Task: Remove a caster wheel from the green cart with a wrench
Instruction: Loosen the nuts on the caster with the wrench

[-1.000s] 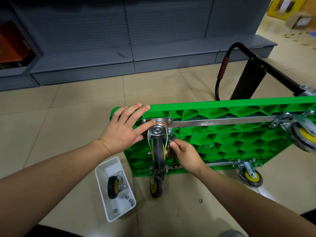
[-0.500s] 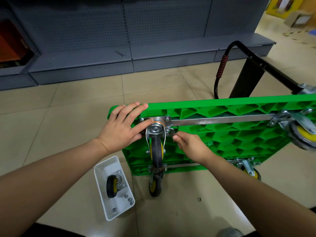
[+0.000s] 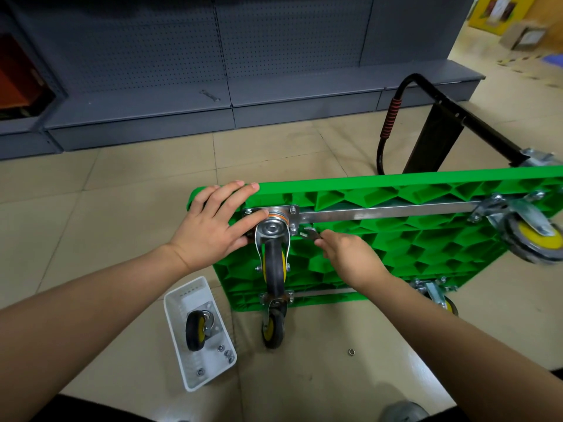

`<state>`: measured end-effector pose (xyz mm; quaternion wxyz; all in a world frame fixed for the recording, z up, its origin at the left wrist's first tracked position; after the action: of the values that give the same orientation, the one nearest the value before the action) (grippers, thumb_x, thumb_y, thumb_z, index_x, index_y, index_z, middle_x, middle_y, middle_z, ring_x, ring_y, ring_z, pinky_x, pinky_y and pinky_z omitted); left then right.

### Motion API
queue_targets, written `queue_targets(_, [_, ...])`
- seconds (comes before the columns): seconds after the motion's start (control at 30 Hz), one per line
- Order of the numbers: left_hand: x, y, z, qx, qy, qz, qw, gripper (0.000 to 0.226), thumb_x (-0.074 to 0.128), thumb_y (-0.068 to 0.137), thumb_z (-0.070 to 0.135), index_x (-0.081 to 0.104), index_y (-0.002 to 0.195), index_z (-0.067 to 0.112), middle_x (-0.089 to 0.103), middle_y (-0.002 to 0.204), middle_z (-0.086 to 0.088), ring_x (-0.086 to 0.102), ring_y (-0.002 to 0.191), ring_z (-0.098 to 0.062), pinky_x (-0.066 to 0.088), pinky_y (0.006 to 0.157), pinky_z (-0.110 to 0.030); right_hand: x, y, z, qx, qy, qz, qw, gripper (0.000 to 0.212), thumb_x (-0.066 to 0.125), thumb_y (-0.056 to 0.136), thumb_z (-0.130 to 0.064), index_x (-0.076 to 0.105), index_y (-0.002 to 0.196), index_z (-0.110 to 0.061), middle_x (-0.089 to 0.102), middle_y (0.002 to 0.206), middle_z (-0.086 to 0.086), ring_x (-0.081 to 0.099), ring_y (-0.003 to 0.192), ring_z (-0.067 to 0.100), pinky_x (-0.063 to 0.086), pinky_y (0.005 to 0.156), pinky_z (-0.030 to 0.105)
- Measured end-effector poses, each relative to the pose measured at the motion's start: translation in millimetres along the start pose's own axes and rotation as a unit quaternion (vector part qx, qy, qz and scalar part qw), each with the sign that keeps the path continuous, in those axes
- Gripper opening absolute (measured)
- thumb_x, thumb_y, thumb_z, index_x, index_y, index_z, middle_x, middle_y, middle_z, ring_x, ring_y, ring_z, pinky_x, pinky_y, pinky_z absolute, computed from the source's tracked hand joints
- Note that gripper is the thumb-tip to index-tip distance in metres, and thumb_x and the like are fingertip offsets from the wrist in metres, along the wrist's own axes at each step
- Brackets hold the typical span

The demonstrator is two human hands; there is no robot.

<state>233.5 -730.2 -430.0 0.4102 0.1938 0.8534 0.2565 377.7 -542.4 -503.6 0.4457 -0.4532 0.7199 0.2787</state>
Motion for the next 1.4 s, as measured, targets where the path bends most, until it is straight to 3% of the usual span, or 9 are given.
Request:
queue_targets(0.13, [0, 1, 1, 0.001, 0.000, 0.007, 1.000, 0.060, 0.073, 0.085, 0.052, 0.060, 0.140, 0.031, 0.048, 0.152, -0.014, 0.045, 0.136, -0.035, 0.031, 0.108, -0.049, 19, -9, 3, 0.030, 0.178, -0.018, 0.984, 0.027, 0.049, 0.105, -0.028, 0.054, 0.081, -0.020, 0.070, 0.079, -0.003, 0.068, 0.076, 0.014, 0.054, 0.077, 0.039])
queue_targets(0.27, [0, 1, 0, -0.001, -0.002, 0.008, 1.000, 0.060, 0.073, 0.085, 0.052, 0.059, 0.140, 0.031, 0.048, 0.152, -0.014, 0.045, 0.136, -0.035, 0.032, 0.107, -0.049, 34, -11, -13, 0.056, 0.305, -0.044, 0.950, 0.022, 0.050, 0.105, -0.022, 0.058, 0.087, -0.013, 0.074, 0.083, 0.004, 0.071, 0.076, 0.017, 0.053, 0.077, 0.032])
queue_targets(0.43, [0, 0, 0, -0.003, 0.000, 0.007, 1.000, 0.059, 0.074, 0.084, 0.053, 0.061, 0.138, 0.031, 0.049, 0.152, -0.014, 0.045, 0.136, -0.035, 0.033, 0.107, -0.049, 41, -5, -26, 0.068, 0.368, -0.067, 0.925, 0.023, 0.049, 0.106, -0.021, 0.059, 0.091, -0.008, 0.073, 0.082, 0.004, 0.070, 0.073, 0.015, 0.051, 0.074, 0.026])
queue_targets(0.67, [1, 1, 1, -0.004, 0.001, 0.005, 1.000, 0.058, 0.073, 0.085, 0.052, 0.061, 0.138, 0.032, 0.048, 0.152, -0.013, 0.045, 0.136, -0.035, 0.033, 0.108, -0.049, 39, -1, -35, 0.080, 0.388, -0.044, 0.917, 0.020, 0.047, 0.107, -0.014, 0.062, 0.094, -0.006, 0.061, 0.055, -0.019, 0.055, 0.052, -0.006, 0.041, 0.058, 0.009])
queue_targets(0.93, [0, 2, 0, -0.004, -0.006, 0.002, 1.000, 0.056, 0.071, 0.088, 0.051, 0.061, 0.139, 0.031, 0.048, 0.152, -0.014, 0.045, 0.136, -0.035, 0.033, 0.107, -0.049, 15, 3, -23, 0.042, 0.119, -0.026, 0.992, 0.025, 0.044, 0.106, -0.037, 0.044, 0.085, -0.023, 0.060, 0.074, 0.004, 0.057, 0.069, 0.030, 0.046, 0.061, 0.040])
queue_targets(1.03, [2, 2, -1, 0.000, -0.002, 0.000, 1.000, 0.055, 0.068, 0.089, 0.052, 0.060, 0.140, 0.031, 0.049, 0.152, -0.014, 0.045, 0.136, -0.035, 0.033, 0.107, -0.049, -5, 6, -32, -0.002, -0.114, -0.001, 0.994, 0.019, 0.039, 0.108, -0.036, 0.049, 0.103, -0.021, 0.062, 0.088, 0.005, 0.059, 0.079, 0.036, 0.036, 0.060, 0.035])
queue_targets(1.13, [1, 1, 0, 0.000, 0.001, 0.000, 1.000, 0.056, 0.067, 0.090, 0.053, 0.059, 0.140, 0.031, 0.048, 0.152, -0.014, 0.044, 0.136, -0.035, 0.031, 0.107, -0.049, -15, 5, -38, -0.034, -0.183, 0.035, 0.982, 0.023, 0.040, 0.108, -0.036, 0.054, 0.112, -0.018, 0.067, 0.102, 0.007, 0.065, 0.092, 0.035, 0.033, 0.063, 0.034])
queue_targets(1.3, [0, 2, -1, -0.003, -0.002, 0.003, 1.000, 0.056, 0.070, 0.088, 0.053, 0.060, 0.139, 0.032, 0.048, 0.152, -0.014, 0.045, 0.136, -0.035, 0.032, 0.108, -0.049, 6, 2, -14, 0.006, 0.055, 0.019, 0.998, 0.026, 0.049, 0.105, -0.029, 0.055, 0.087, -0.012, 0.064, 0.084, 0.006, 0.059, 0.081, 0.034, 0.047, 0.067, 0.044])
queue_targets(1.4, [2, 0, -1, -0.002, 0.005, 0.001, 1.000, 0.059, 0.072, 0.086, 0.053, 0.059, 0.140, 0.032, 0.047, 0.153, -0.013, 0.045, 0.137, -0.035, 0.032, 0.108, -0.049, 16, 0, -7, 0.050, 0.184, 0.002, 0.982, 0.026, 0.052, 0.104, -0.026, 0.062, 0.084, -0.013, 0.069, 0.082, -0.001, 0.061, 0.074, 0.017, 0.048, 0.070, 0.033])
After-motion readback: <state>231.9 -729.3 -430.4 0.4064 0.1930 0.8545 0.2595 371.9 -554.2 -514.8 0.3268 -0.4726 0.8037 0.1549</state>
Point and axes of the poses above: each hand's wrist, its own y-axis towards the middle knuckle, its own x-axis out of the palm, z = x × y, the point moved 7 cm from there along y, towards the middle knuckle
